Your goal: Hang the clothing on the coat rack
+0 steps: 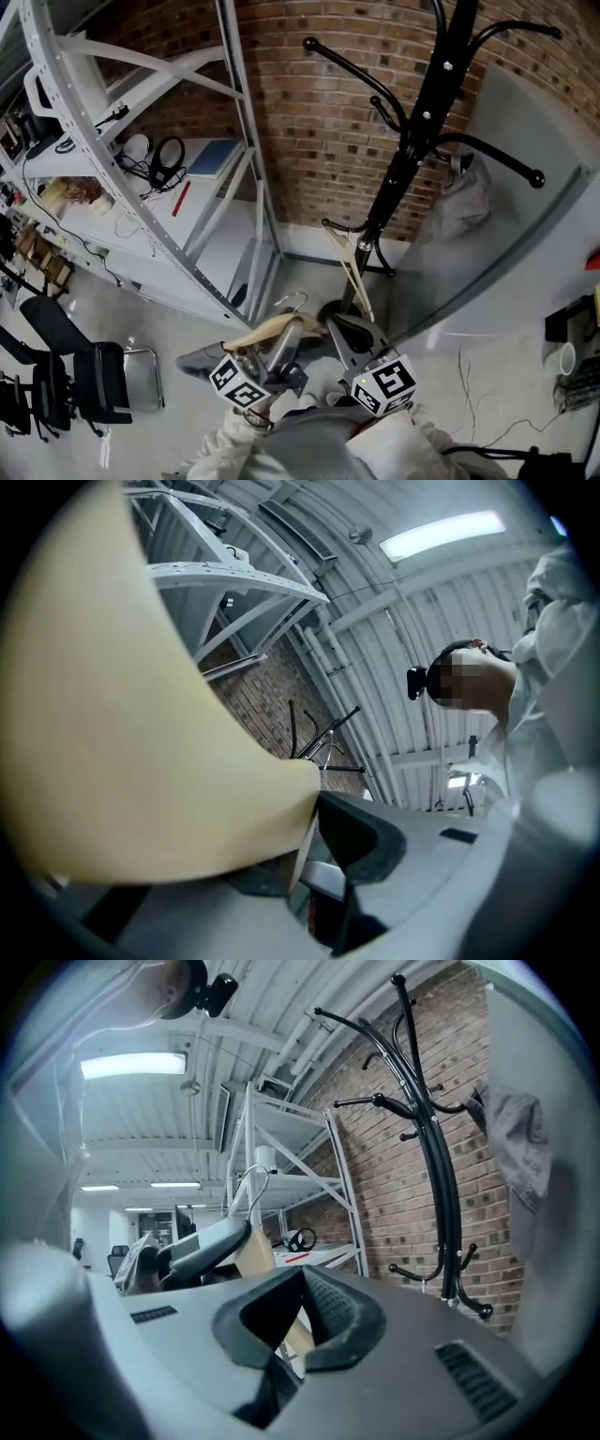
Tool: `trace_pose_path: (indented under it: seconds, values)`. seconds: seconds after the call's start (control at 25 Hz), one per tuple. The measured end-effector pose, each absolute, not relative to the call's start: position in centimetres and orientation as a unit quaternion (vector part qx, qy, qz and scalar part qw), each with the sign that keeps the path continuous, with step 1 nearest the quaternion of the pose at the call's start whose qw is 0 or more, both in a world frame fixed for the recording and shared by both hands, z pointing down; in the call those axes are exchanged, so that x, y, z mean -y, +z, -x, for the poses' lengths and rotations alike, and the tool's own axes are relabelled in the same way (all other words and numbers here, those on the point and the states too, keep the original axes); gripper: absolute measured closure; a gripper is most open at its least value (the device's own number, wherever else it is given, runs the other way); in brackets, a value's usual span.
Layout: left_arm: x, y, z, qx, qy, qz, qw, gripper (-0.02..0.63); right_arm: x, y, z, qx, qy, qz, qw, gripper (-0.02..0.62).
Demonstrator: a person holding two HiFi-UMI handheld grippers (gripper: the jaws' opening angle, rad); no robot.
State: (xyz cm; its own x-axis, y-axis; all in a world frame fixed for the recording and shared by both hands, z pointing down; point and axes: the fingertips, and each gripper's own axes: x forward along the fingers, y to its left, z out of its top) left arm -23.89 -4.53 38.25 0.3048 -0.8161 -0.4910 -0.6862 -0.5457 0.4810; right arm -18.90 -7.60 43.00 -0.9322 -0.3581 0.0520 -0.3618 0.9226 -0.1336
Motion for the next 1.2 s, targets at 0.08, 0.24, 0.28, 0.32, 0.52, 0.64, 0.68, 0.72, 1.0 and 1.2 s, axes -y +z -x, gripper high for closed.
trace_pose_path:
  seconds: [0.08,0.24,0.28,0.32,0.52,0.64,0.68,0.72,1.0,1.2]
  values:
    - [4.5,38.5,23.8,0.455,-0.361,-0.808,0.100,0.506,7.2,43.1,18.3,0.977,0.071,-0.202,0.016,0.571]
    - [4.6,38.5,23.0,0.425,-0.364,-0.821,0.113,0.506,6.8,43.1,16.6,0.967,0.073,-0.242,0.016,0.571]
    - [4.7,38.5,22.6,0.418,-0.364,-0.824,0.115,0.506,6.7,43.3,16.1,0.965,0.075,-0.252,0.015,0.571]
    - [4.8,38.6,22.3,0.411,-0.364,-0.827,0.118,0.506,6.7,43.5,15.6,0.962,0.078,-0.261,0.016,0.571]
    - [5.1,40.0,20.0,0.379,-0.366,-0.837,0.146,0.506,6.6,44.6,13.4,0.953,0.094,-0.289,0.019,0.571]
    - [5.3,40.9,18.9,0.366,-0.369,-0.838,0.166,0.506,6.7,45.2,12.6,0.949,0.099,-0.299,0.022,0.571]
    - [5.5,41.1,18.5,0.363,-0.369,-0.839,0.170,0.506,6.8,45.2,12.3,0.948,0.099,-0.301,0.023,0.571]
    - [5.7,41.1,18.1,0.359,-0.369,-0.840,0.173,0.506,6.9,45.2,12.0,0.948,0.099,-0.303,0.022,0.571]
    - [7.4,40.2,16.0,0.339,-0.370,-0.846,0.180,0.506,8.8,44.5,10.1,0.946,0.095,-0.310,0.010,0.571]
    - [9.2,39.6,14.6,0.333,-0.364,-0.851,0.180,0.506,10.7,43.6,9.1,0.948,0.088,-0.307,-0.002,0.571]
